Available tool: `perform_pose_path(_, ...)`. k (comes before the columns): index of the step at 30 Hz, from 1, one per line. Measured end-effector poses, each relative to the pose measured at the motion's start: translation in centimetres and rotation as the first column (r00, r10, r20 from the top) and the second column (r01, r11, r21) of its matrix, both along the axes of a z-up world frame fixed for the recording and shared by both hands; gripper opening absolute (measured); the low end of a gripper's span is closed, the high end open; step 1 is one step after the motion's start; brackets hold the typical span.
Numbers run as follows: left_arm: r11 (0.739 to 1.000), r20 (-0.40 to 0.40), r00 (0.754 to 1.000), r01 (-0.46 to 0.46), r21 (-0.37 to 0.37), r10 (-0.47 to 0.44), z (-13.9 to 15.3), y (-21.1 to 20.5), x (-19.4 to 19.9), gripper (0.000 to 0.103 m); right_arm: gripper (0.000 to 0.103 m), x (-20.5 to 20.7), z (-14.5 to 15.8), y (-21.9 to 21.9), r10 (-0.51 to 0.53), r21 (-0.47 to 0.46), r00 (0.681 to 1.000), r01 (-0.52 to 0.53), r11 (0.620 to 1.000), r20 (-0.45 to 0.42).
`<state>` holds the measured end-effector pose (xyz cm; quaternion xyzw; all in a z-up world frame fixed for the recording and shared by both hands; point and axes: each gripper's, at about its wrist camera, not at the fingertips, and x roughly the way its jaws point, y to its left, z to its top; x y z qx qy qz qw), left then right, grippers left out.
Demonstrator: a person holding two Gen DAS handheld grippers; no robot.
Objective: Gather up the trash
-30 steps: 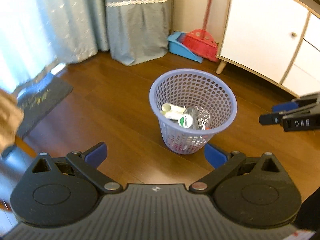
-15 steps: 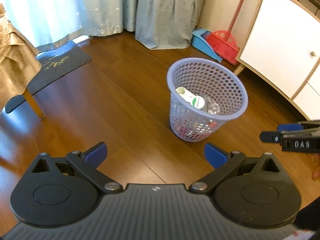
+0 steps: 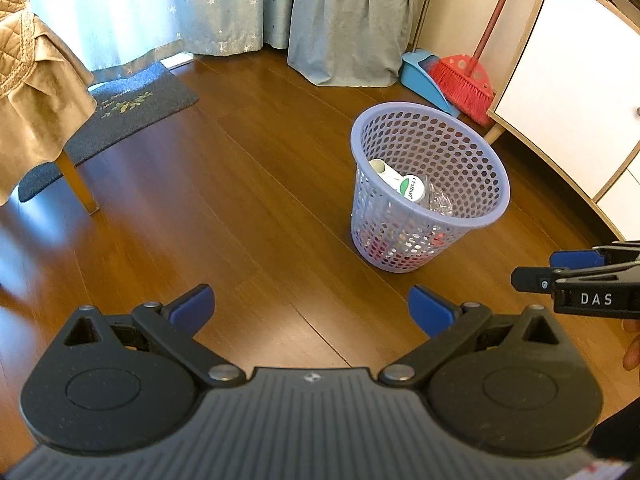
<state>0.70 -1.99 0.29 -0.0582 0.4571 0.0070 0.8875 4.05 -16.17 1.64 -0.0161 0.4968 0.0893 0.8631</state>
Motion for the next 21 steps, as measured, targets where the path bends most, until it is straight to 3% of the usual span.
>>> perform_pose_path(21, 0.999, -0.009, 1.000, -0.021, -0.028, 0.020, -0.6, -1.2, -0.1, 0.102, 0.055, -0.4, -0.6, -0.1, 0.006, -0.012, 1.000, -0.006, 1.000, -0.017)
